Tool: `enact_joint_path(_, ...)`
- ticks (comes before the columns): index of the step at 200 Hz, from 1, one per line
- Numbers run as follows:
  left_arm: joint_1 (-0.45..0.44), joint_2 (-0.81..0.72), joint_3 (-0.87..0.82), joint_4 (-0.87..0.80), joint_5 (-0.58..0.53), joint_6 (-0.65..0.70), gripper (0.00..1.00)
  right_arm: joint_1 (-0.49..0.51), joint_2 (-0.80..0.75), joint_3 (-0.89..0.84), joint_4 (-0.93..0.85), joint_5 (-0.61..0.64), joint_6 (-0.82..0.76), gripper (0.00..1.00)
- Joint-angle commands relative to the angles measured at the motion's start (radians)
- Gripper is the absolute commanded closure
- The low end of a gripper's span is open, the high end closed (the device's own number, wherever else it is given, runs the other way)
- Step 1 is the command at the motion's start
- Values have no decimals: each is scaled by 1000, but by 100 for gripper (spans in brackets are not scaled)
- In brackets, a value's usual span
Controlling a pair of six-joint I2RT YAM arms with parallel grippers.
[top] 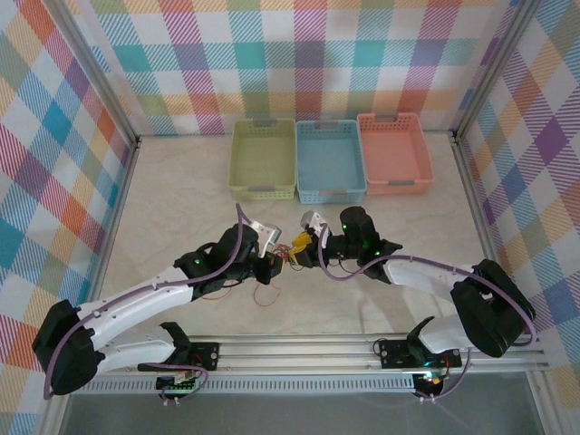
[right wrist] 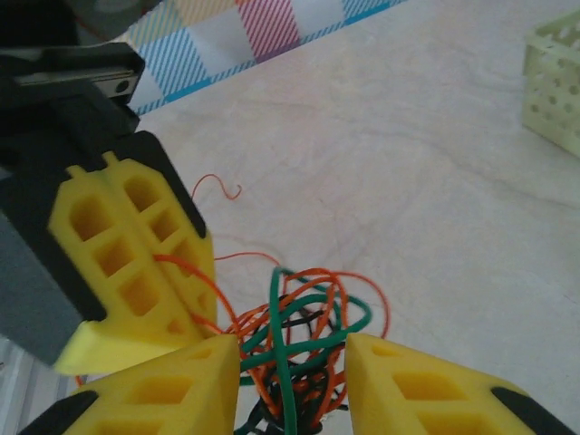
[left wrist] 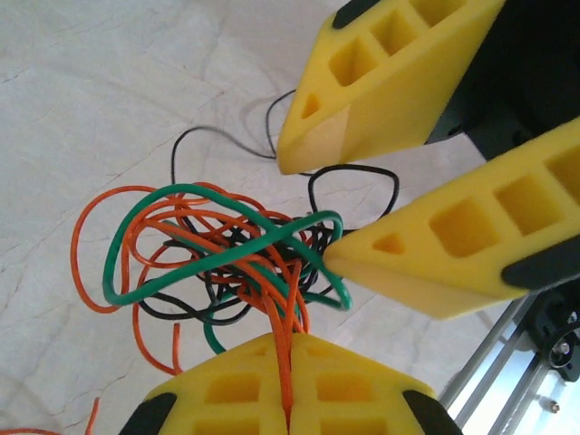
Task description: Untangle the cables
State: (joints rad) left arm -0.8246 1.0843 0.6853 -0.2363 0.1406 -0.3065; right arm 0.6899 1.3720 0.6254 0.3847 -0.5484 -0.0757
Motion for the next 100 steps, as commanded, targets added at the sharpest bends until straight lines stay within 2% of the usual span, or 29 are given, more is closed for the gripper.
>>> enact_joint_path(1, 23, -33, -34, 1, 4, 31, 100, 3, 11, 39, -37, -62, -72, 66)
enact_joint_path(100, 48, -55, -76, 51, 42, 26, 100, 3, 125, 122, -131, -51, -75, 70)
